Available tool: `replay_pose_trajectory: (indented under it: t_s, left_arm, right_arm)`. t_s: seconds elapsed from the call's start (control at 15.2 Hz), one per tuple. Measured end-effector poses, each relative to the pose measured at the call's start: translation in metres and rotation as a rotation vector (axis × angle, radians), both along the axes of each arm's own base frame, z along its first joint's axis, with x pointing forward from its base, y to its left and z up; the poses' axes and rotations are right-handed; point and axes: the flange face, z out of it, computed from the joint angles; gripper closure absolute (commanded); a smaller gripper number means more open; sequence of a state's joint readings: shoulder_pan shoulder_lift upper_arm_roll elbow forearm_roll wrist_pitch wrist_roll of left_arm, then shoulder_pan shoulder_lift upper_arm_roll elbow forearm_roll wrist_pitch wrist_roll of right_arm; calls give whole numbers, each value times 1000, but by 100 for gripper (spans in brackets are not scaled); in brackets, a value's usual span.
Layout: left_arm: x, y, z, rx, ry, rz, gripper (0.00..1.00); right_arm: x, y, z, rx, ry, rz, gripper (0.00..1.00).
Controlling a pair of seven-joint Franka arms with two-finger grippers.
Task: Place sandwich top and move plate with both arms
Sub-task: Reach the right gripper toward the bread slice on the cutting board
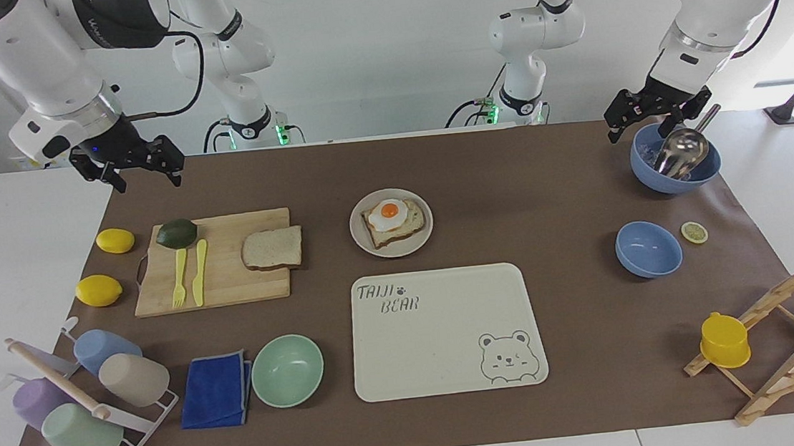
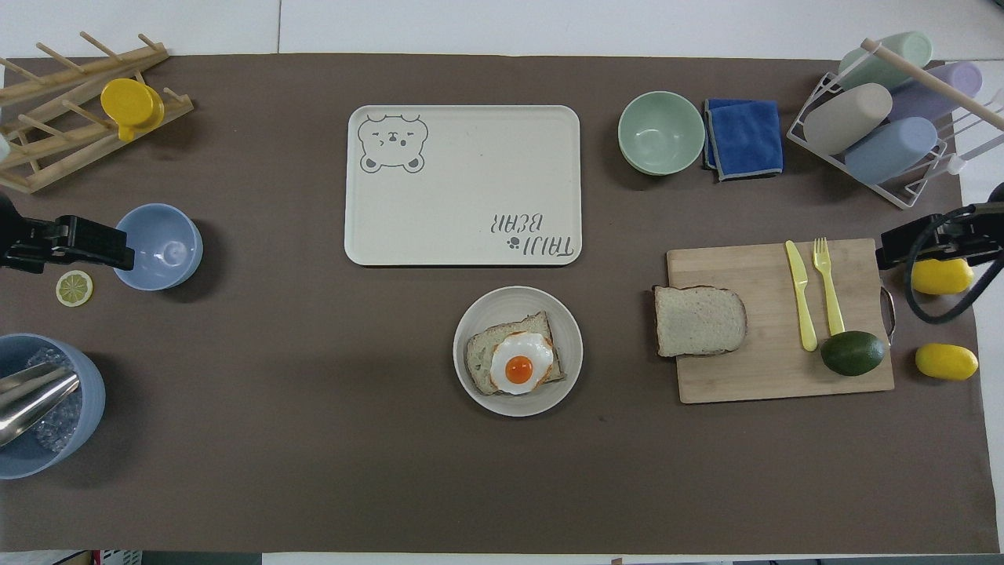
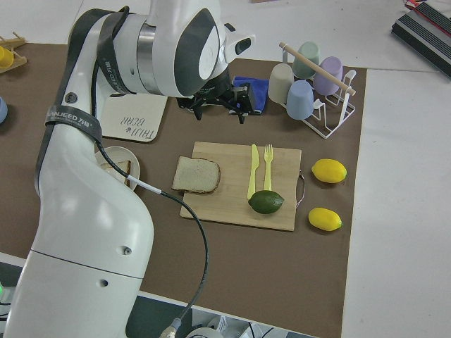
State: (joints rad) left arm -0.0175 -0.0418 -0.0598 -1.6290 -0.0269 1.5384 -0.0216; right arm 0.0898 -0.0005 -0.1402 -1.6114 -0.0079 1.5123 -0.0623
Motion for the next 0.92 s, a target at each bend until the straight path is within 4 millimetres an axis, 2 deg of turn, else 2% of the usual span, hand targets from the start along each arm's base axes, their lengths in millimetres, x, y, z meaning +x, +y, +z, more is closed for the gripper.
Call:
replay_pose_trajectory:
  t_s: [0.46,0.92]
  left_arm:
    - [0,0,0,0,0,0,0]
    - [0,0,0,0,0,0,0]
  right_arm:
    - [0,0,2,1,-5,-3,0]
    - [1,25,1,5,-9,37,0]
